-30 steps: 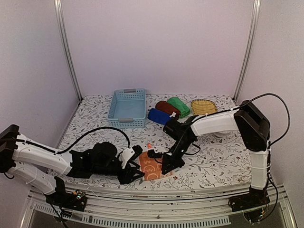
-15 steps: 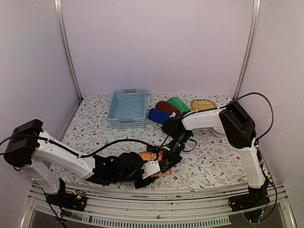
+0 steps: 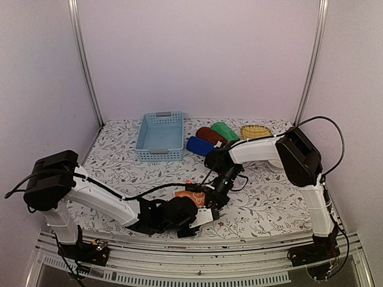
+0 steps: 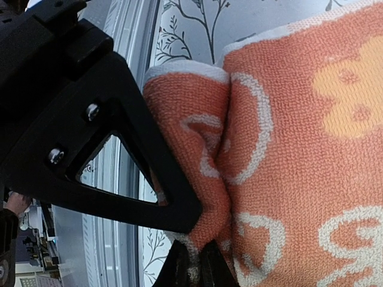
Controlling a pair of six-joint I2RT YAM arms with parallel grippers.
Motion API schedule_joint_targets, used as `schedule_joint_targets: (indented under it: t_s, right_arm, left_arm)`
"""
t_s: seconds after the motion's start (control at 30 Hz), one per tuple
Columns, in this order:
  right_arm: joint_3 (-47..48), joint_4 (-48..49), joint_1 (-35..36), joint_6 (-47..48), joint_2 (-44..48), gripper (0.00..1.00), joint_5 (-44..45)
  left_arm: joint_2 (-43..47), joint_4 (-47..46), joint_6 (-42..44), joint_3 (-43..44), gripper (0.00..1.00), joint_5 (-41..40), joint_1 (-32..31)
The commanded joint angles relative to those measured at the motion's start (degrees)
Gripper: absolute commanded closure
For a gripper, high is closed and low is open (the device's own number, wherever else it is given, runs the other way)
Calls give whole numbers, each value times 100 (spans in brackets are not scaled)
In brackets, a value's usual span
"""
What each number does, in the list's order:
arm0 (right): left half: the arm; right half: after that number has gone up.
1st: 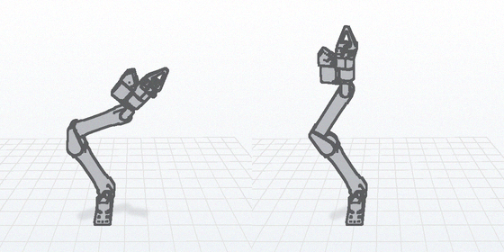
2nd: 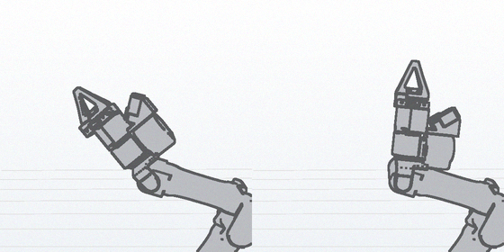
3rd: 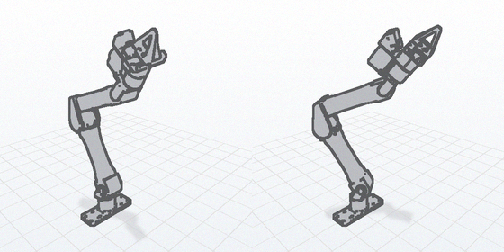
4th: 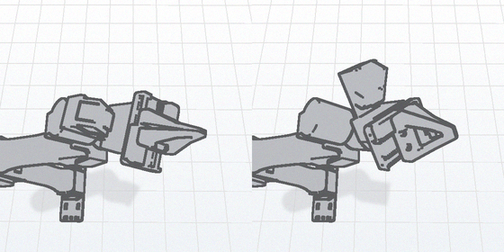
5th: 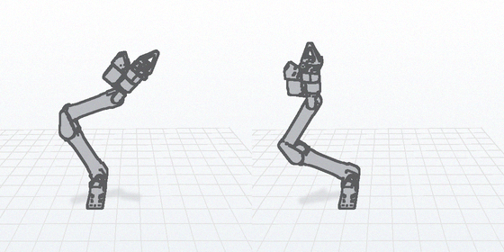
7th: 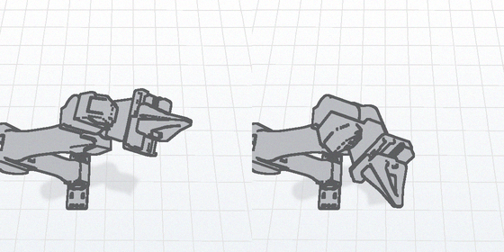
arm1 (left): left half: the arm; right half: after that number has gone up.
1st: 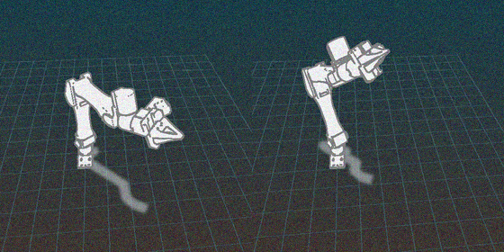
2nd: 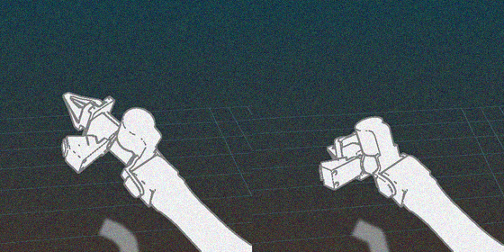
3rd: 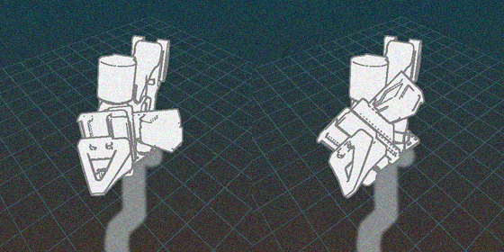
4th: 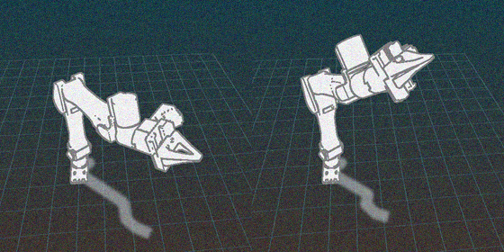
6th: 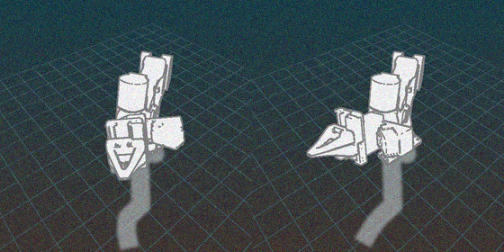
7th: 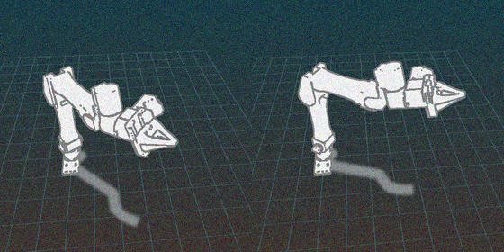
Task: Roll the towels
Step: Roll the towel at the center of the board.
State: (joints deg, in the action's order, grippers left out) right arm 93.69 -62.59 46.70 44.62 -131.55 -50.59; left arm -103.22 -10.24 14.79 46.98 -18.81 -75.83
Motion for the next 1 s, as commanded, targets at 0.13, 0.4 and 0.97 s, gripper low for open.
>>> schedule_joint_targets:
  t_s: [0.13,0.4,0.97]
  right_arm:
    - [294,-737,-245,690,615,67,-555]
    - [674,207,-407,-370,54,73,-188]
    - [-71,1140,-715,-1578,-68,79,1305]
  left_arm:
    - [-81,240,-124,-80,94,-151,-65]
    - [85,-48,118,-69,95,-69,-81]
    - [302,860,-1199,64,96,894,-46]
